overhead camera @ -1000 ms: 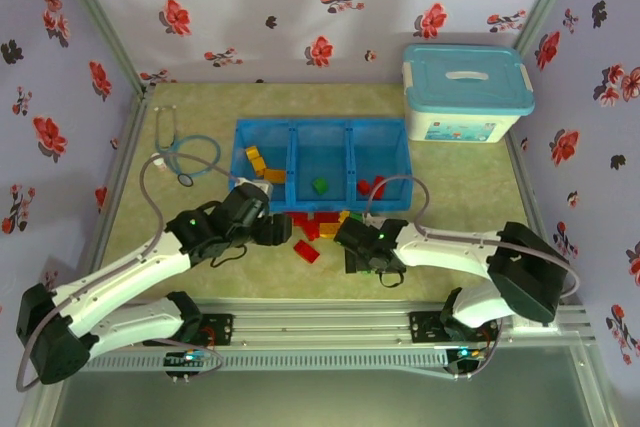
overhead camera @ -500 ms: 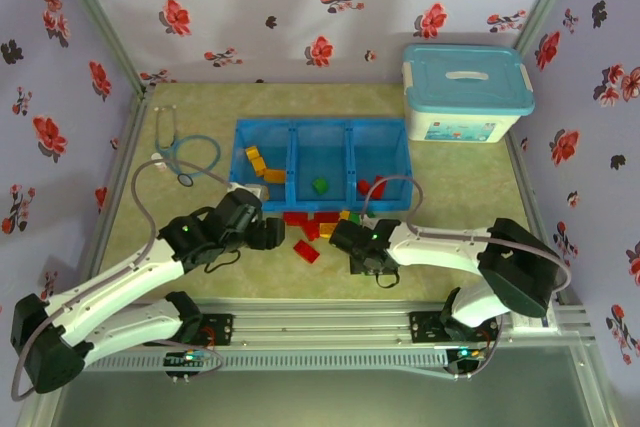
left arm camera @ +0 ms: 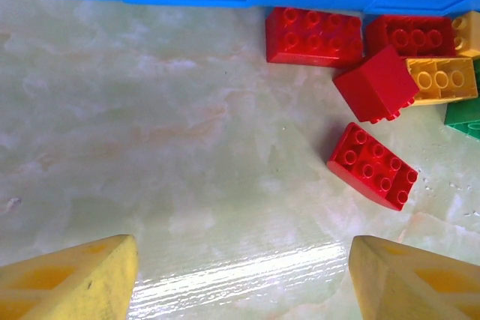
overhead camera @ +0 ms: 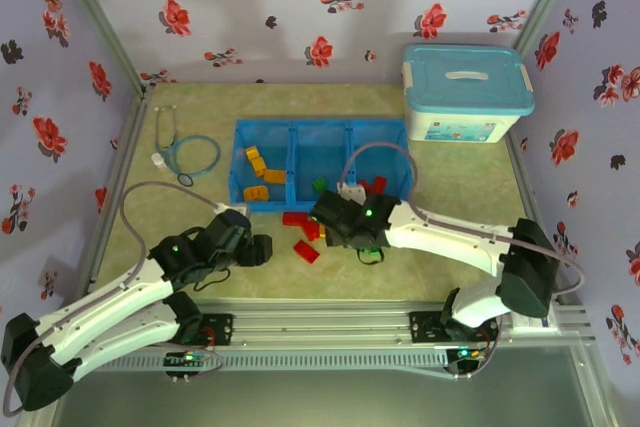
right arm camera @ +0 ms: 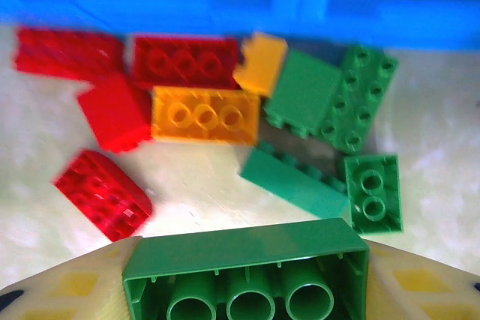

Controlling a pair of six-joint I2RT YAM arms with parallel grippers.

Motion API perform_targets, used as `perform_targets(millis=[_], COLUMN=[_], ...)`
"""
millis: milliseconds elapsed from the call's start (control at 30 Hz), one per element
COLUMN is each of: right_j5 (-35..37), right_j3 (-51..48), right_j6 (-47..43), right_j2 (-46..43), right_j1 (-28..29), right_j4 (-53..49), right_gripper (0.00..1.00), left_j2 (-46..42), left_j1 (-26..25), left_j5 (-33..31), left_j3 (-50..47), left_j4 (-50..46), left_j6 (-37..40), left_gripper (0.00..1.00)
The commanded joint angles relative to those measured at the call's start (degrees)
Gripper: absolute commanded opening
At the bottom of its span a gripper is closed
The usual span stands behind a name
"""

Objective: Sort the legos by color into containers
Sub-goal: Place the lego in the container.

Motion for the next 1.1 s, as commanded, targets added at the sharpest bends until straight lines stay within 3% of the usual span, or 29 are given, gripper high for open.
perform_targets(millis=[0,233,467,533,600,700,867,1067], right_j5=[2.50,-2.43,-5.33,-5.37,-4.14,-2.79,-2.06,-1.28], right_j3=[7.63,24.91,36.18,39.01,41.82,43.83,40.69,29.64], right_j6=[-6.45,-14.60,-17.73,-18.27,-18.37,-18.49,-17.68,-15.68], right_j2=[5.45,18.55,28.22,30.06,31.11,30.37,25.82,15.52], right_j1=[-2.87,-9.79,-14.17,-14.92,-15.36,-15.28,-14.88,-13.97], right_j4=[-2.88,-4.35,-6.14,-7.07,-8.73,-9.79,-8.67,-3.81], right_gripper=[0.53,0.53,0.57,0.67,0.89,0.99,0.99,0.99], left_j2=[-1.56,-5.77,-7.97,-7.68,-7.38,-6.93,-4.79,1.82], left_j1=[-1.06,-2.49,-3.36,-3.46,-3.47,-3.62,-4.82,-8.14], left_j5=[-0.98,-1.21,-1.38,-1.34,-1.62,-1.58,-1.83,-1.70], left_j3=[-1.39,-3.70,-4.43,-4.00,-3.55,-2.92,-2.54,-0.65], left_j4=[-1.50,-3.18,-4.07,-4.25,-4.42,-4.13,-1.76,2.23], left_j6=[-2.99,-5.53,-6.78,-6.44,-6.09,-5.56,-5.05,-3.72], left_gripper=[0.74,0.73,0.73,0.73,0.73,0.73,0.73,0.74])
